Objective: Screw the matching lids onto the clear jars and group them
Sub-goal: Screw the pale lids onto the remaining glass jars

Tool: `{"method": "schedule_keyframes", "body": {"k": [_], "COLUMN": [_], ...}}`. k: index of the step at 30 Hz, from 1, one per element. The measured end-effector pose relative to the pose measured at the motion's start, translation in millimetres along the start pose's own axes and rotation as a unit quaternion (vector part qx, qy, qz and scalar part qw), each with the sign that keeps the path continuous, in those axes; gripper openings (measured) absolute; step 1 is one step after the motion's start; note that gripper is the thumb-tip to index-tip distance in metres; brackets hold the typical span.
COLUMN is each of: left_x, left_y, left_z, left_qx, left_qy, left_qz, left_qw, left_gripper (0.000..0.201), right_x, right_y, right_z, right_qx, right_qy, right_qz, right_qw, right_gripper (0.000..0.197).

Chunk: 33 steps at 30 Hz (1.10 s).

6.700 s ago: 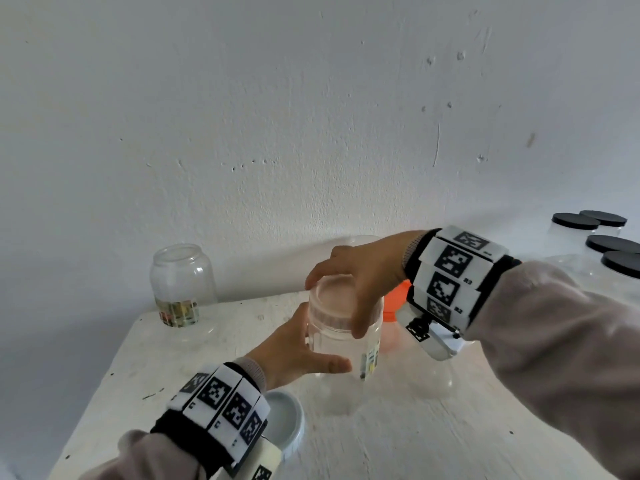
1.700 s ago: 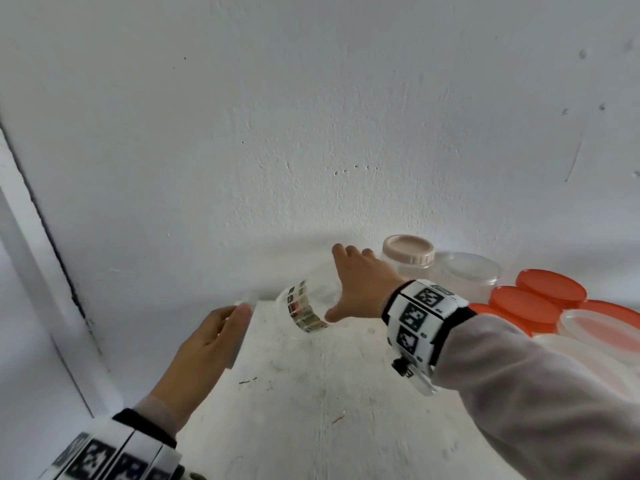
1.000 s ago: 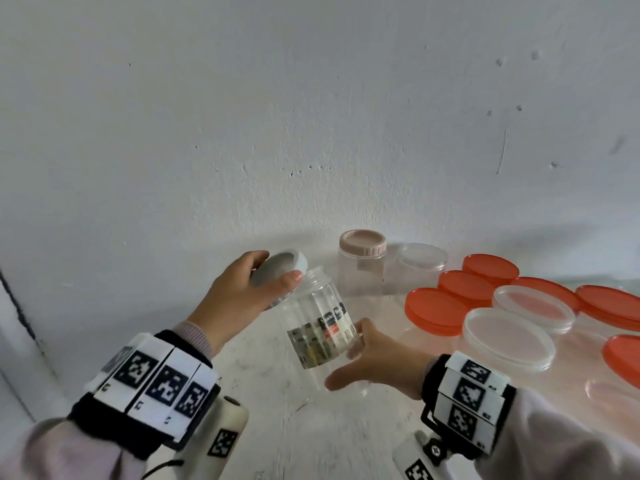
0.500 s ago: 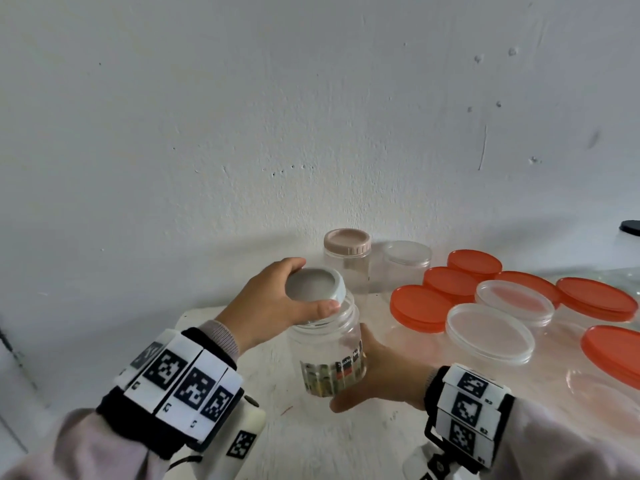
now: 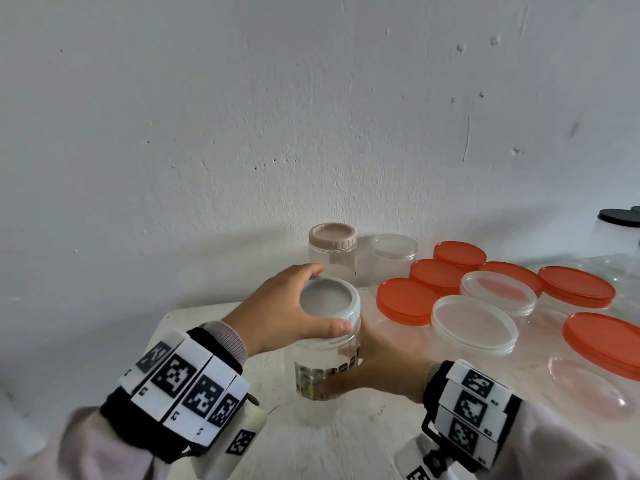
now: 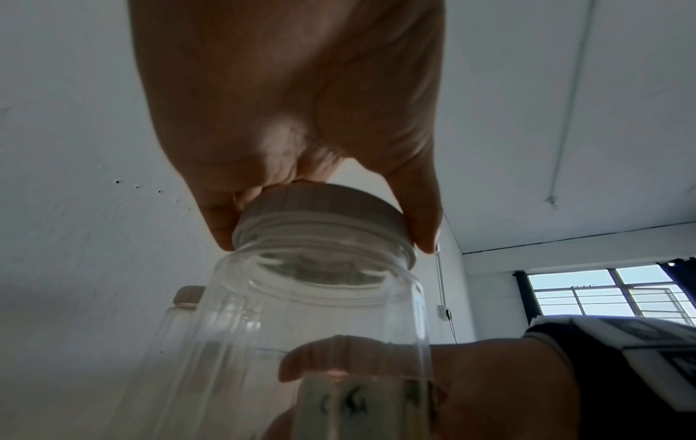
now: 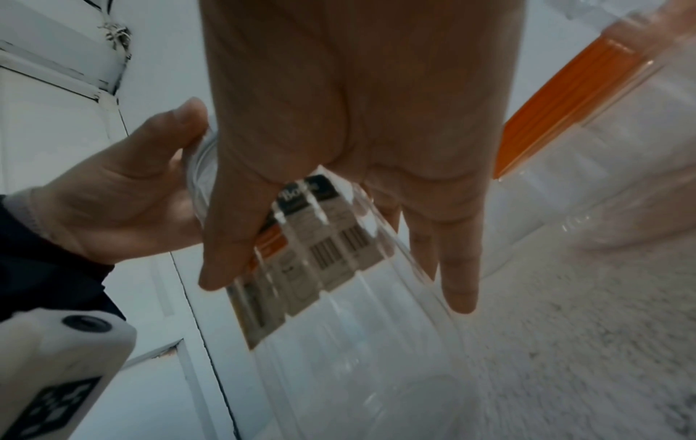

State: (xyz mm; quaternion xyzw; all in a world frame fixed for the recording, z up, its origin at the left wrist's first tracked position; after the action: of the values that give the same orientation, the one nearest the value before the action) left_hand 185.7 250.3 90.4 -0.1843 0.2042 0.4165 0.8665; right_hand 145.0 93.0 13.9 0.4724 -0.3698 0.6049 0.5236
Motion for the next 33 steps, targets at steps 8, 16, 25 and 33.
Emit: {"method": "schedule_keyframes", "body": {"k": [8,16,25,33], "left_x": [27,49,55,56], "left_y": [13,26,21,20], "left_z": [-4,-49,-62,-62], "left_qx": [0.04,0.08,0.075,0.092], "left_qy": [0.158,0.285,0.346,0.351], "left_qz": [0.025,0.013,0.004,-0.018], "left_qw": [0.986,0.955,0.935,0.932], "left_gripper": [0.135,0.098,0.09,0.086], "right_x": [20,101,137,142], "right_y": [10,4,-21,-25], "right_z": [20,30,7,8], "right_qx": [0.027,0.071,0.171,0.177], "right_qy": [0.041,0.244,0.52,0.543], "right_qz": [-0.009,0.051,-0.029,-0.025], "right_qw": [0.999,0.966,0.837,0.821], "right_gripper": [0.115,0.089,0.085,0.08]}}
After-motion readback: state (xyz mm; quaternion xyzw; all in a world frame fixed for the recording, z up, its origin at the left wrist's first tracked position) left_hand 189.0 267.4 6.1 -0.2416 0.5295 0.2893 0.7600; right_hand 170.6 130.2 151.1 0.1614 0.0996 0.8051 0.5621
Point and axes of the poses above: each hand's wrist, its own y-axis away from the middle knuckle, its own z-axis out of the back of the hand, x = y × z, the point moved 2 cm from there along -y, towards the middle knuckle, and after that the axes turned 6 degrees about -y, right-handed, at the moved point
